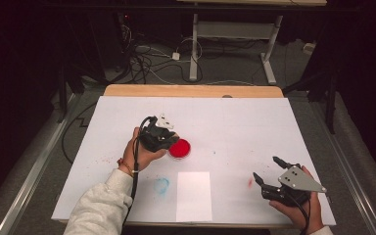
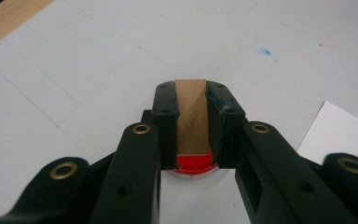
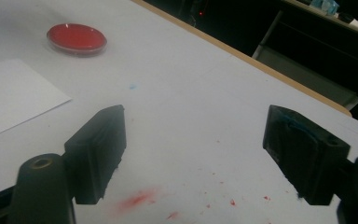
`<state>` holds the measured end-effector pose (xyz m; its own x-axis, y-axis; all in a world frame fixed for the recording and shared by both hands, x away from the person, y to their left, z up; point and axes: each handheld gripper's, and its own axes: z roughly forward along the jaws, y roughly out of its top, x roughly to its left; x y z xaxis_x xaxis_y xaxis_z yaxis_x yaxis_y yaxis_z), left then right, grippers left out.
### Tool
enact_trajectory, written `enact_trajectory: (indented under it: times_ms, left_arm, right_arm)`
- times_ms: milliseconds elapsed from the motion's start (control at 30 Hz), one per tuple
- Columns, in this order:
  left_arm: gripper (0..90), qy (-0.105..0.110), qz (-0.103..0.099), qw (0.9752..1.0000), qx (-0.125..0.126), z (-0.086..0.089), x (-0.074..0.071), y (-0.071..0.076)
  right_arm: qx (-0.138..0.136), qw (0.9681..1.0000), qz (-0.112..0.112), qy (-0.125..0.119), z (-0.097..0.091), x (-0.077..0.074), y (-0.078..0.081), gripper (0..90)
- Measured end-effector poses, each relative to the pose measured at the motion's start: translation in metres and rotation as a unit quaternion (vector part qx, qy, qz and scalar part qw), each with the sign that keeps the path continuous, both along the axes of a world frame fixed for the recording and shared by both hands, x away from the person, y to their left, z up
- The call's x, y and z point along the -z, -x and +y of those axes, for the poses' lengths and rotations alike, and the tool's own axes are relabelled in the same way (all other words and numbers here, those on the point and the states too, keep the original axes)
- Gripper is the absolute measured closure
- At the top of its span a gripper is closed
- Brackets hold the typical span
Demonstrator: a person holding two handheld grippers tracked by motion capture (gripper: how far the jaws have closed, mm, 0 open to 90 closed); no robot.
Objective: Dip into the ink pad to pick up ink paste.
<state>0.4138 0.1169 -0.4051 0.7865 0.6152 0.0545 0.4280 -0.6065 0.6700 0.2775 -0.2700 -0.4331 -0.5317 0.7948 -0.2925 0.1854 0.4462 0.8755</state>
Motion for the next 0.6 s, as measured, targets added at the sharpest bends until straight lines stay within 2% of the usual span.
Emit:
enact_trajectory:
  times_ms: [333,600]
  left_arm:
    - [73.6,-0.006,0.009,0.9999,0.009,-0.005,0.004,-0.002]
    - [73.6,-0.018,0.026,0.9994,0.012,-0.016,0.016,-0.009]
  right_arm:
    - [-0.002,1.0,0.004,0.001,0.002,0.001,-0.002,18.4]
    - [0.002,1.0,0.004,0.004,0.001,0.001,-0.002,19.4]
